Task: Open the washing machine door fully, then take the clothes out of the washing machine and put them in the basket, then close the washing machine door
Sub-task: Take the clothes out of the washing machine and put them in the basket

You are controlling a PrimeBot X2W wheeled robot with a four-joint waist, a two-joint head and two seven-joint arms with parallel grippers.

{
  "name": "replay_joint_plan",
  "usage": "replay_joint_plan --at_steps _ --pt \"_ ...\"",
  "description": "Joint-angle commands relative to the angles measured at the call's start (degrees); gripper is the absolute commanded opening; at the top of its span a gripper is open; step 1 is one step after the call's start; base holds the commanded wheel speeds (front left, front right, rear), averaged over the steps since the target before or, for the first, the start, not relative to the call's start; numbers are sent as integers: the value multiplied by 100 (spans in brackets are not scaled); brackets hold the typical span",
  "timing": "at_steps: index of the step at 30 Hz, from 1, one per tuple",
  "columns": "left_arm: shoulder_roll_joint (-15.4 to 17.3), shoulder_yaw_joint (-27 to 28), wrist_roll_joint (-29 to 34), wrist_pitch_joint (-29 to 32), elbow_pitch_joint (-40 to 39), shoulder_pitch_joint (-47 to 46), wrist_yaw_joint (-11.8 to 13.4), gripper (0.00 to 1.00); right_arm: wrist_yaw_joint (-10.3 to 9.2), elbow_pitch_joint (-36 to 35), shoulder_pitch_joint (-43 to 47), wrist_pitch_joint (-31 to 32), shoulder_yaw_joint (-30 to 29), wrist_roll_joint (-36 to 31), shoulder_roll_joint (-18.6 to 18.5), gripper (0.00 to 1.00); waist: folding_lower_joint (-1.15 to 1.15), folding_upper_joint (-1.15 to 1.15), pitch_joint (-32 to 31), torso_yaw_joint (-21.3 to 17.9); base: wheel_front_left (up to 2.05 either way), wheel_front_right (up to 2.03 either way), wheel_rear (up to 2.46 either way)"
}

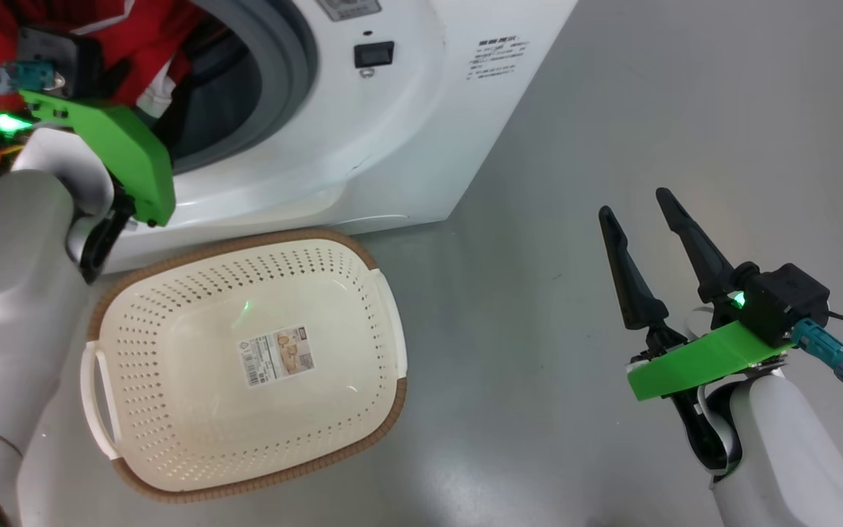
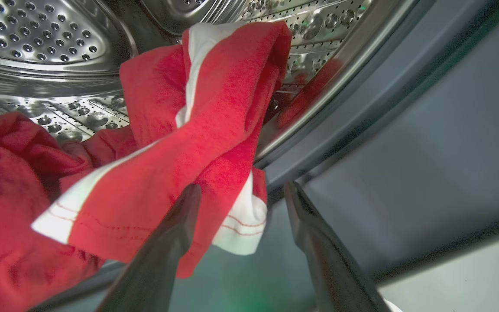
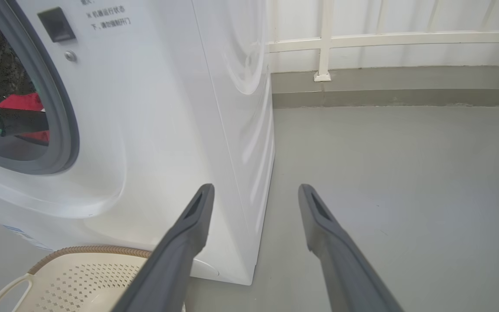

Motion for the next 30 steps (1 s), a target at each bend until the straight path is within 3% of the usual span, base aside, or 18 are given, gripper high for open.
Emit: replay_joint_plan --at_steps 1,16,17,18,20,30 --pt "266 2 -65 -32 46 -294 -17 100 9 -109 -70 -68 158 -20 47 100 0 0 45 -55 0 0 0" --pt "334 -770 -362 -298 616 -575 -17 100 9 -141 -142 -68 219 -21 103 100 0 0 119 -212 0 0 0" --pt "342 -820 -370 -335 644 -590 -17 82 9 -147 -148 -68 219 -21 107 100 0 0 118 -218 0 0 0" --pt "348 -875 -372 -369 673 -603 -17 44 9 -151 -152 -68 221 -20 110 100 0 0 116 -223 0 0 0" --pt "351 -960 -415 -419 721 -612 -17 0 9 -154 -156 -68 225 -19 114 100 0 0 105 -230 0 0 0" --pt "308 -1166 -790 -860 845 -533 -17 0 9 -137 -118 -68 196 -22 90 100 0 0 -41 -186 0 0 0"
